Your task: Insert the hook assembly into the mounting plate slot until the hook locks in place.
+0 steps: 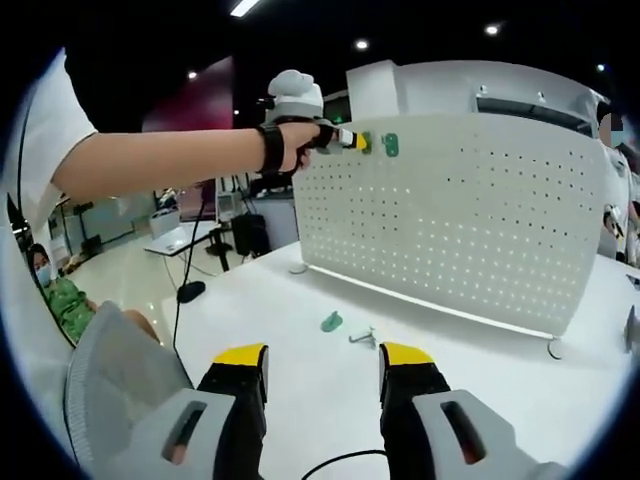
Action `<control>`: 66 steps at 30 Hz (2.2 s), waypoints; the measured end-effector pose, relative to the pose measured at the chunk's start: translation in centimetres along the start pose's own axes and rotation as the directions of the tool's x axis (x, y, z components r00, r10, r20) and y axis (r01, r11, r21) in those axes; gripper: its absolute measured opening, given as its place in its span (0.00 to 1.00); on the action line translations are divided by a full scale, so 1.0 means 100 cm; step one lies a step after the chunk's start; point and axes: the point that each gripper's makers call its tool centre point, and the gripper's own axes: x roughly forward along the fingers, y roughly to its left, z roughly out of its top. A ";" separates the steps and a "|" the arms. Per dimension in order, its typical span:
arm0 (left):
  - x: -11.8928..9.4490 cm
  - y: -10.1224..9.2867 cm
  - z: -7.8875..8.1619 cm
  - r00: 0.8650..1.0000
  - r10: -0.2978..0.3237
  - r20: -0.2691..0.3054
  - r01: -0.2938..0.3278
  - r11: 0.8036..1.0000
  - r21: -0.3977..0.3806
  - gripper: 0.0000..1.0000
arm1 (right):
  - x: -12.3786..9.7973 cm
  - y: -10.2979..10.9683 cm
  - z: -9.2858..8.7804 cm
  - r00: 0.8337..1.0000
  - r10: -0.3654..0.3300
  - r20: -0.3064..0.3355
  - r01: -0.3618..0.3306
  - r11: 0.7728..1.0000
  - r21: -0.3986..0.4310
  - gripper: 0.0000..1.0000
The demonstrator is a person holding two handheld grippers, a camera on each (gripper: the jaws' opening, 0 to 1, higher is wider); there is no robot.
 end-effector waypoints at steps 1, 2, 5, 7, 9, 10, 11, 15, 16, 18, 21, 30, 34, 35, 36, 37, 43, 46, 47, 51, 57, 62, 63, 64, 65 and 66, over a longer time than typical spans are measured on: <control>0.001 0.000 -0.001 1.000 -0.004 -0.005 0.004 1.000 -0.012 0.02 | 0.000 0.000 0.000 1.000 0.001 -0.001 -0.001 1.000 0.001 0.45; 0.003 0.001 -0.001 1.000 -0.003 -0.005 0.003 1.000 -0.014 0.02 | 0.001 0.000 0.000 1.000 0.001 0.002 -0.001 1.000 0.003 0.45; 0.005 0.002 -0.005 1.000 0.001 -0.015 -0.002 0.999 -0.037 0.02 | 0.001 0.000 0.000 1.000 0.003 0.003 -0.003 1.000 0.006 0.44; 0.006 0.004 -0.005 1.000 0.007 -0.019 -0.008 1.000 -0.027 0.02 | 0.001 0.000 0.000 1.000 0.002 0.003 -0.002 1.000 0.008 0.44; 0.006 0.003 -0.005 1.000 0.012 -0.018 -0.012 0.999 -0.035 0.02 | 0.001 -0.002 0.000 1.000 -0.003 0.001 0.003 1.000 0.008 0.44; 0.007 0.003 -0.005 1.000 0.017 -0.019 -0.018 0.999 -0.038 0.02 | 0.001 -0.002 0.000 1.000 -0.003 0.002 0.003 1.000 0.010 0.44; 0.008 0.004 -0.005 1.000 0.020 -0.020 -0.021 0.999 -0.049 0.02 | 0.001 -0.002 0.000 1.000 -0.002 0.002 0.002 1.000 0.012 0.44; 0.007 0.003 -0.005 0.999 0.022 -0.027 -0.024 0.998 -0.052 0.03 | 0.001 -0.003 -0.002 1.000 -0.004 -0.002 0.004 1.000 0.012 0.44; 0.007 0.003 -0.005 0.999 0.021 -0.027 -0.022 0.999 -0.031 0.03 | 0.001 -0.003 -0.001 1.000 -0.003 -0.002 0.003 1.000 0.011 0.44; 0.007 0.003 -0.005 0.999 0.019 -0.026 -0.021 0.999 -0.049 0.03 | 0.001 -0.003 0.000 1.000 -0.005 0.005 0.005 1.000 -0.003 0.44; 0.008 0.001 -0.005 1.000 0.012 -0.026 -0.013 0.999 -0.047 0.04 | 0.002 -0.002 0.000 1.000 -0.001 0.002 0.001 1.000 -0.001 0.44; 0.009 -0.003 -0.008 0.999 -0.010 -0.043 0.008 0.998 -0.055 0.06 | 0.002 -0.003 0.002 1.000 0.001 -0.001 -0.001 1.000 -0.009 0.44; 0.008 -0.006 -0.010 0.998 -0.035 -0.047 0.034 0.999 -0.027 0.08 | 0.003 -0.002 0.003 1.000 0.003 0.001 -0.003 1.000 -0.011 0.44; 0.008 -0.006 -0.012 0.998 -0.039 -0.055 0.038 0.999 -0.022 0.08 | 0.004 -0.002 0.003 1.000 0.004 0.000 -0.004 1.000 -0.014 0.44; 0.006 -0.007 -0.012 0.998 -0.049 -0.045 0.048 0.998 -0.032 0.08 | 0.004 0.000 0.005 1.000 0.011 0.011 -0.010 0.999 -0.036 0.43; 0.006 -0.008 -0.012 0.997 -0.059 -0.040 0.058 0.998 -0.026 0.11 | 0.005 0.001 0.005 1.000 0.012 0.012 -0.012 0.999 -0.039 0.42; -0.002 -0.009 -0.009 0.996 -0.078 -0.034 0.078 0.997 0.002 0.18 | 0.007 0.000 0.006 1.000 0.019 0.000 -0.019 0.999 -0.038 0.43; -0.008 -0.012 -0.010 0.993 -0.109 -0.040 0.110 0.994 0.001 0.24 | 0.009 0.001 0.009 1.000 0.022 -0.001 -0.022 0.999 -0.043 0.43; -0.011 -0.012 -0.010 0.993 -0.109 -0.038 0.109 0.994 -0.003 0.26 | 0.009 0.001 0.009 1.000 0.022 -0.002 -0.022 0.999 -0.044 0.43; -0.020 -0.015 -0.008 0.991 -0.132 -0.026 0.132 0.991 0.019 0.29 | 0.012 0.002 0.012 1.000 0.022 0.000 -0.022 0.999 -0.047 0.43; -0.033 -0.018 -0.011 0.986 -0.165 -0.024 0.165 0.986 0.025 0.33 | 0.013 0.006 0.016 1.000 0.023 0.000 -0.023 0.998 -0.059 0.43; -0.048 -0.019 -0.016 0.981 -0.194 -0.019 0.194 0.981 0.027 0.36 | 0.016 0.009 0.015 1.000 0.010 -0.017 -0.012 0.995 -0.097 0.42; -0.052 -0.019 -0.017 0.980 -0.197 -0.016 0.198 0.980 0.030 0.36 | 0.017 0.010 0.015 1.000 0.017 -0.017 -0.018 0.996 -0.090 0.42; -0.055 -0.018 -0.019 0.980 -0.196 -0.019 0.197 0.980 0.029 0.37 | 0.018 0.010 0.016 1.000 0.018 -0.017 -0.020 0.996 -0.086 0.42; -0.057 -0.017 -0.021 0.981 -0.194 -0.021 0.195 0.980 0.029 0.37 | 0.020 0.010 0.015 1.000 0.014 -0.021 -0.016 0.996 -0.092 0.42; -0.059 -0.015 -0.024 0.980 -0.199 -0.025 0.200 0.980 0.026 0.38 | 0.021 0.009 0.014 1.000 0.012 -0.028 -0.015 0.995 -0.096 0.42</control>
